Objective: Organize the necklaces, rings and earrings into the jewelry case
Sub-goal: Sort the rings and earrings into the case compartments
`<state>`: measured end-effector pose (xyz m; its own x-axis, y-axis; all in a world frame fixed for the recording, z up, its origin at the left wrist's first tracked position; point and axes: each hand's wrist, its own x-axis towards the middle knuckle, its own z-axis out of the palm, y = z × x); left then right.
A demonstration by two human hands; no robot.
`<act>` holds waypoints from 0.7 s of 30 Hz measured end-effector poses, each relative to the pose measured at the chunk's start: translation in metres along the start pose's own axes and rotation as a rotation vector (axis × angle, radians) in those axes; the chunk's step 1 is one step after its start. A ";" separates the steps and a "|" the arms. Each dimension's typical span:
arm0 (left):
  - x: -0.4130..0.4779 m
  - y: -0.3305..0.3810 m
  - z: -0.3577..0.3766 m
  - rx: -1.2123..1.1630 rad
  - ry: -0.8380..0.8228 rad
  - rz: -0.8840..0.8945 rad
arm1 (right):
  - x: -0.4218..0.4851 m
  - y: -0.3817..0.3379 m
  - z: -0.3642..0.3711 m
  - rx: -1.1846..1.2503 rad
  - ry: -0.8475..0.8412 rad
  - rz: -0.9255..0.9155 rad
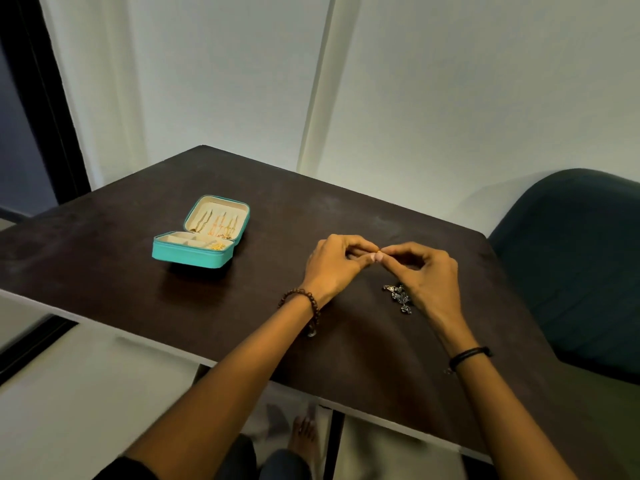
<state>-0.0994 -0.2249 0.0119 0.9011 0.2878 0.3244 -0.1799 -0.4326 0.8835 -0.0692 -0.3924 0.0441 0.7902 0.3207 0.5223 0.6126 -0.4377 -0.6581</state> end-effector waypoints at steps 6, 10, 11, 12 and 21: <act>-0.029 0.011 -0.061 0.101 0.074 0.023 | -0.003 -0.045 0.026 0.160 -0.071 0.029; -0.044 0.011 -0.112 0.210 0.146 0.040 | -0.003 -0.077 0.055 0.250 -0.127 0.033; -0.049 0.010 -0.123 0.268 0.160 0.047 | -0.003 -0.083 0.062 0.262 -0.143 0.028; -0.053 0.008 -0.137 0.346 0.180 0.057 | -0.003 -0.091 0.070 0.273 -0.162 0.018; -0.079 -0.032 -0.226 0.629 0.365 -0.187 | -0.001 -0.133 0.139 0.280 -0.314 0.001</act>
<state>-0.2542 -0.0404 0.0344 0.6869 0.6219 0.3760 0.3210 -0.7238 0.6107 -0.1492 -0.2183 0.0556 0.7312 0.5796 0.3597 0.5589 -0.2067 -0.8030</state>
